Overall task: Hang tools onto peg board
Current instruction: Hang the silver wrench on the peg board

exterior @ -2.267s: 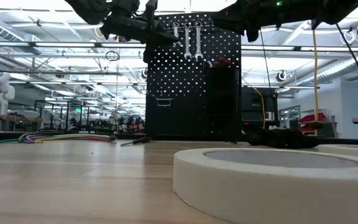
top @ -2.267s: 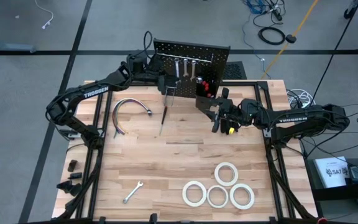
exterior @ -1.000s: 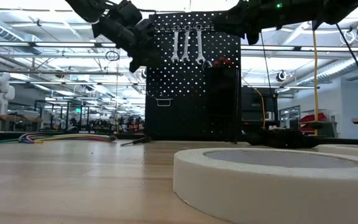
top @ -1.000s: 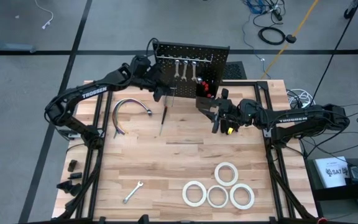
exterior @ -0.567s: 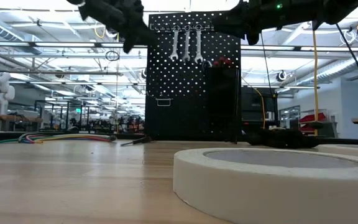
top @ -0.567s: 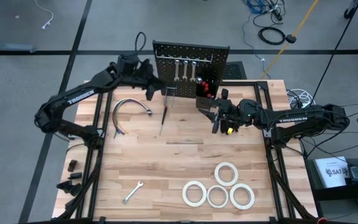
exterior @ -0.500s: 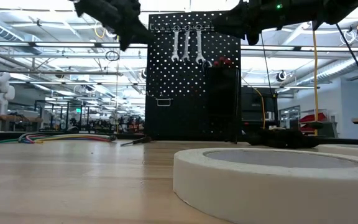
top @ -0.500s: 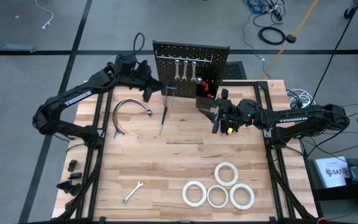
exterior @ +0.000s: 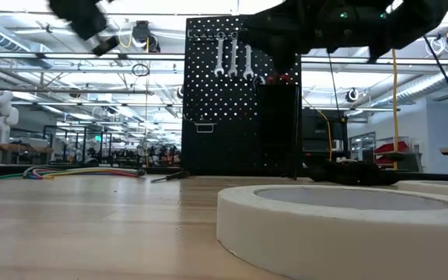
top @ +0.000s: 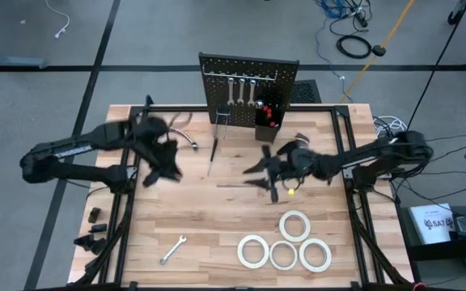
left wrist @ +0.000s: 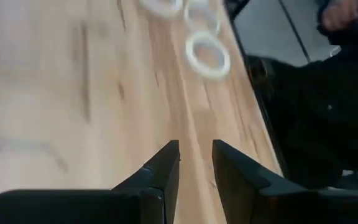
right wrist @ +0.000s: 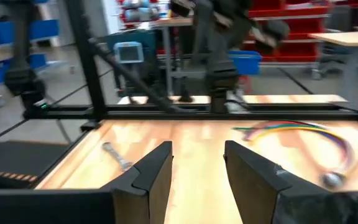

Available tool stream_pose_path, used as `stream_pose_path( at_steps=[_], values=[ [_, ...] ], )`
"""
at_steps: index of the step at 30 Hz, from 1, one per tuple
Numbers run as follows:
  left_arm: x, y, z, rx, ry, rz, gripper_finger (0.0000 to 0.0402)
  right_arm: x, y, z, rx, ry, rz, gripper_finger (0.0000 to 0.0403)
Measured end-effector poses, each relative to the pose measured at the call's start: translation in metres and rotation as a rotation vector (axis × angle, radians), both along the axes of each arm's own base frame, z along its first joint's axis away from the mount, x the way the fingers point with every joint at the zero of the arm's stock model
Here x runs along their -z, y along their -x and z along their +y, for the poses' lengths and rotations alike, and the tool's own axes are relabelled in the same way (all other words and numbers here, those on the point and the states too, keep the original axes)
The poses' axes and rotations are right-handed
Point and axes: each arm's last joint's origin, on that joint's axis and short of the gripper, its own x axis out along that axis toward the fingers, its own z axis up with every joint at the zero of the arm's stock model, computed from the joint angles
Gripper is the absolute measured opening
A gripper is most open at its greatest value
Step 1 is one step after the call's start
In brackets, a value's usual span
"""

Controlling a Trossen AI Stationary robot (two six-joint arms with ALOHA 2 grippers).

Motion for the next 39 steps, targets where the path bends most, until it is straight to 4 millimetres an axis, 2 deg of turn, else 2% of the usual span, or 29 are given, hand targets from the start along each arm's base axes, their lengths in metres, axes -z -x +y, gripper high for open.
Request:
stream_pose_path(
  at_steps=[6, 13, 17, 22, 26, 31, 35, 39],
  values=[
    [0.051, 0.015, -0.059, 0.01, 0.169, 0.192, 0.0097, 0.03, -0.051, 0.04, -0.114, 0.053, 0.047, 0.0144],
    [0.094, 0.041, -0.116, 0.037, 0.158, 0.39, 0.0097, 0.064, -0.136, 0.096, -0.21, 0.072, 0.083, 0.0144],
    [0.101, 0.051, -0.153, 0.125, 0.235, 0.314, 0.009, 0.084, -0.178, 0.121, -0.193, 0.056, 0.174, 0.0144],
    [0.116, 0.066, -0.19, 0.145, 0.208, 0.234, 0.0044, 0.099, -0.215, 0.146, -0.169, 0.068, 0.235, 0.0144],
    [0.136, 0.072, -0.212, 0.12, 0.122, 0.192, 0.0006, 0.101, -0.235, 0.157, -0.145, 0.046, 0.216, 0.0144],
    [0.162, 0.067, -0.234, 0.097, 0.076, 0.161, 0.0008, 0.112, -0.253, 0.163, -0.142, 0.042, 0.208, 0.0144],
    [0.184, 0.064, -0.239, 0.082, 0.003, 0.189, 0.0008, 0.12, -0.256, 0.163, -0.139, 0.045, 0.218, 0.0144],
    [0.192, 0.062, -0.243, 0.083, 0.002, 0.189, 0.0008, 0.122, -0.255, 0.163, -0.142, 0.05, 0.236, 0.0144]
  ],
)
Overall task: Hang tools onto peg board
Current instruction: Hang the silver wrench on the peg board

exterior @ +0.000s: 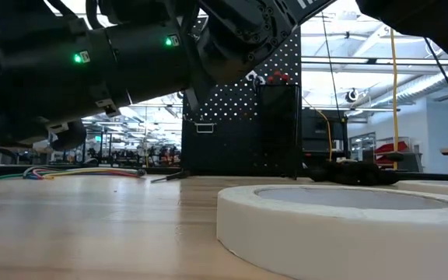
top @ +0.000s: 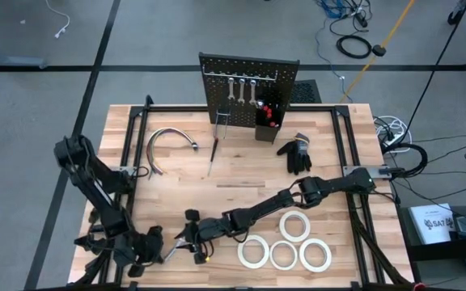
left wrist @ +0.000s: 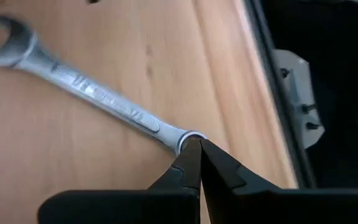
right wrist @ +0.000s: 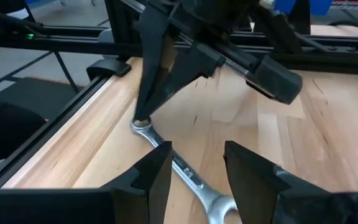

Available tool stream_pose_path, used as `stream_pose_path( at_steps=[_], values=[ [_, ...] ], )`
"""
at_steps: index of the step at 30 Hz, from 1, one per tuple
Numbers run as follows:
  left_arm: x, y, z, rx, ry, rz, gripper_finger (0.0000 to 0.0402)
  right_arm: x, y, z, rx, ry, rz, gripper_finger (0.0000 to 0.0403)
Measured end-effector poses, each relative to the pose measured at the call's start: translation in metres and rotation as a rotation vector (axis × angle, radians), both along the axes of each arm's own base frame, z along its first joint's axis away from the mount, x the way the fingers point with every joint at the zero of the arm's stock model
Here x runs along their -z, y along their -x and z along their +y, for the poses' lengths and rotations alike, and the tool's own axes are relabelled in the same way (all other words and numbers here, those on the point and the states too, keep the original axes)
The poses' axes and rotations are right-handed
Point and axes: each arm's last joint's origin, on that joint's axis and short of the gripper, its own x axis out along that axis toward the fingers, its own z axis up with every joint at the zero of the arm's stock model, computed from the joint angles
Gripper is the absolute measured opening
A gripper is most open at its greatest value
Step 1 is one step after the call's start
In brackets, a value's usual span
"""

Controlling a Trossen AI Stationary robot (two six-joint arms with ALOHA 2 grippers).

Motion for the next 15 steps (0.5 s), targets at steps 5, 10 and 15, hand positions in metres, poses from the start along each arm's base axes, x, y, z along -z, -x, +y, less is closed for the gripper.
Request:
stream_pose_path(
  at_steps=[5, 10, 15],
  values=[
    [0.006, -0.001, -0.004, 0.006, 0.005, 0.004, 0.0008, 0.0, 0.001, 0.002, -0.012, 0.005, 0.001, 0.0144],
    [0.014, -0.002, -0.006, -0.012, -0.005, 0.03, 0.0008, 0.003, 0.003, 0.009, -0.093, 0.072, -0.014, 0.0144],
    [0.017, -0.002, -0.006, -0.011, -0.016, 0.038, 0.0008, 0.003, 0.005, 0.016, -0.144, 0.191, -0.058, 0.0144]
  ],
)
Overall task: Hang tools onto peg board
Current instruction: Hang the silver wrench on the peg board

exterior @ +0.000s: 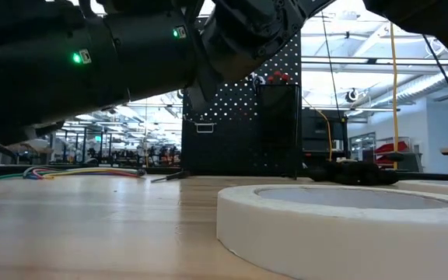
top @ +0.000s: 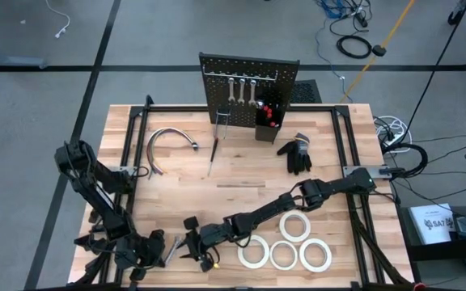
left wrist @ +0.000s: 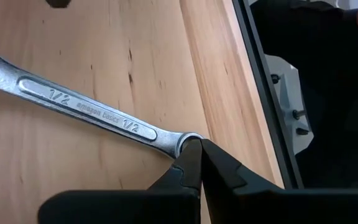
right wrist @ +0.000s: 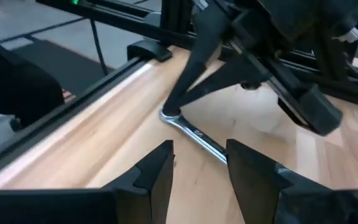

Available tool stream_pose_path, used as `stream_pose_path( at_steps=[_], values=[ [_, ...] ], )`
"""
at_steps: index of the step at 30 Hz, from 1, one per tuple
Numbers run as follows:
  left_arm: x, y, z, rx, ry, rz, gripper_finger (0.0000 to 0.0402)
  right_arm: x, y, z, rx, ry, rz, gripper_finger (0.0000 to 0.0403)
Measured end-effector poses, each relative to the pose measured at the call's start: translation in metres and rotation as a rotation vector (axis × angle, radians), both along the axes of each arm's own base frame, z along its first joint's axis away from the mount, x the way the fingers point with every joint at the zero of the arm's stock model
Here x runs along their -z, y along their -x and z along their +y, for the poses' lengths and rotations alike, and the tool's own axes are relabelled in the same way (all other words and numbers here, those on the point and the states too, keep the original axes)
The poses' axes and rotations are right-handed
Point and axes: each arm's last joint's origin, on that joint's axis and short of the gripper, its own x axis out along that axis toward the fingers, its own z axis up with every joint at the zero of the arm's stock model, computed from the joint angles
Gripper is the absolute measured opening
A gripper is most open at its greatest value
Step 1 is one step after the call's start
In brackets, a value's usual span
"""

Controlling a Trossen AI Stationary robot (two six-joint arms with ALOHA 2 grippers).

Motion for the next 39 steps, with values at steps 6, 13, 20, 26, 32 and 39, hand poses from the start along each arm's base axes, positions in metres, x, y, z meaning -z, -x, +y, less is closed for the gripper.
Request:
stream_pose_path(
  at_steps=[6, 13, 20, 26, 32, 39],
  values=[
    [0.001, -0.002, 0.003, 0.023, -0.03, 0.004, 0.0008, -0.001, -0.004, -0.008, 0.004, 0.057, 0.016, 0.0144],
    [0.002, -0.02, 0.013, 0.095, -0.04, 0.041, 0.0003, -0.013, -0.007, -0.012, 0.061, 0.294, 0.125, 0.0144],
    [0.002, -0.028, 0.019, 0.126, -0.055, 0.038, 0.0002, -0.026, -0.007, -0.01, -0.012, 0.27, 0.213, 0.0144],
    [0.002, -0.036, 0.024, 0.161, -0.093, -0.003, 0.0002, -0.028, -0.008, -0.01, -0.048, 0.237, 0.209, 0.0144],
    [0.002, -0.047, 0.032, 0.18, -0.116, -0.027, 0.0001, -0.027, -0.007, -0.01, -0.051, 0.235, 0.227, 0.0144],
    [0.002, -0.055, 0.039, 0.212, -0.143, -0.055, 0.0001, -0.016, 0.002, -0.018, -0.01, 0.28, 0.407, 0.0144]
  ],
)
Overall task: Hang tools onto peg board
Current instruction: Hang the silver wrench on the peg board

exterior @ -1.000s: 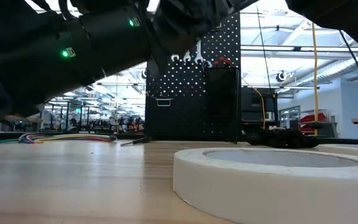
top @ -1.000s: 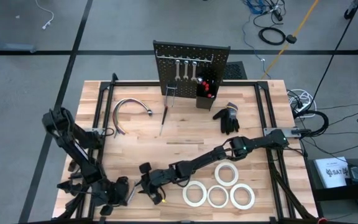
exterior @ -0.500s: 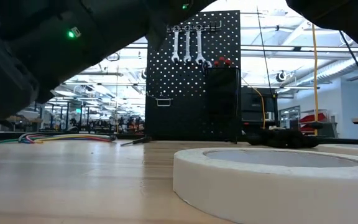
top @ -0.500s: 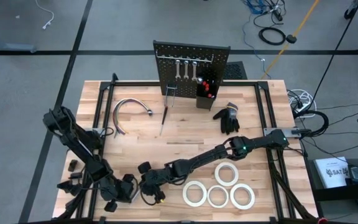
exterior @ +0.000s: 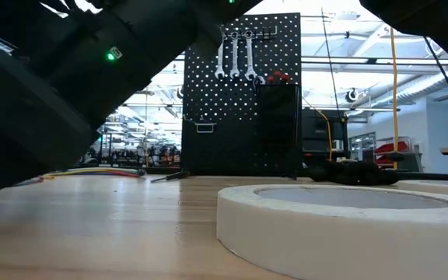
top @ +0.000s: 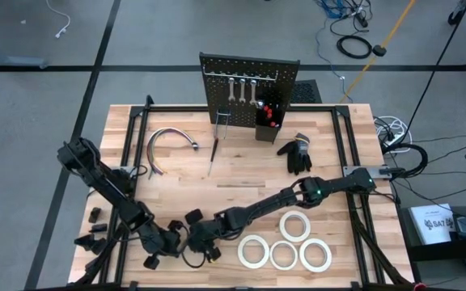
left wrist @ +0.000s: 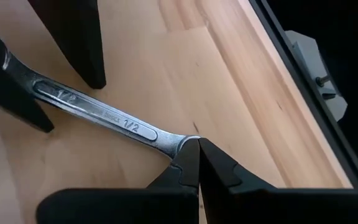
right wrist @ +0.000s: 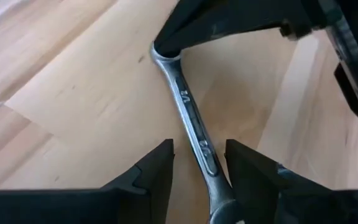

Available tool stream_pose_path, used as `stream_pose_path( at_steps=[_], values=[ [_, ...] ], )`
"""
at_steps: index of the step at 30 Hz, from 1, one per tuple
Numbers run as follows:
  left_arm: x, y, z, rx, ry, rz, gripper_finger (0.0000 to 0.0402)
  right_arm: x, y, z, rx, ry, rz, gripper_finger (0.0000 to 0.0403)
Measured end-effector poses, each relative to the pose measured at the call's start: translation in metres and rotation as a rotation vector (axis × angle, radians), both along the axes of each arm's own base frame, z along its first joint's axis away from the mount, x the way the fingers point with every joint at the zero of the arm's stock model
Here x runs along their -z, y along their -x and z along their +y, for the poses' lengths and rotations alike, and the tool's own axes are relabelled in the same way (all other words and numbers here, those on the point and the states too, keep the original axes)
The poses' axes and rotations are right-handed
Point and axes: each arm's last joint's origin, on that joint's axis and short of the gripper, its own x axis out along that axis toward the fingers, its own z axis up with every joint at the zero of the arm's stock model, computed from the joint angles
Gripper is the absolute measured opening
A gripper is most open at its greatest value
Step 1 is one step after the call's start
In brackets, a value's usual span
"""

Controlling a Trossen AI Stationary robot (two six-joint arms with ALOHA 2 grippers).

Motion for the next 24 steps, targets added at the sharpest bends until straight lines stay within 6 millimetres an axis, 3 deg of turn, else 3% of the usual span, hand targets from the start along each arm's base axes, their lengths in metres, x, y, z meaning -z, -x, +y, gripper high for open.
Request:
stream_pose_path(
  at_steps=[6, 13, 18, 24],
  values=[
    [0.0, -0.005, 0.005, -0.016, -0.006, -0.007, 0.0001, 0.002, 0.003, -0.001, 0.057, 0.004, 0.046, 0.0131],
    [0.0, -0.007, 0.006, -0.015, -0.021, -0.04, 0.0002, 0.005, 0.013, 0.009, 0.069, -0.003, 0.131, 0.003],
    [-0.007, -0.007, 0.008, -0.042, -0.018, -0.083, 0.0016, 0.004, 0.017, 0.013, 0.154, -0.081, 0.18, 0.0028],
    [-0.039, -0.004, 0.024, -0.11, 0.003, -0.155, 0.0032, -0.012, 0.028, 0.008, 0.218, -0.082, 0.274, 0.0028]
  ],
)
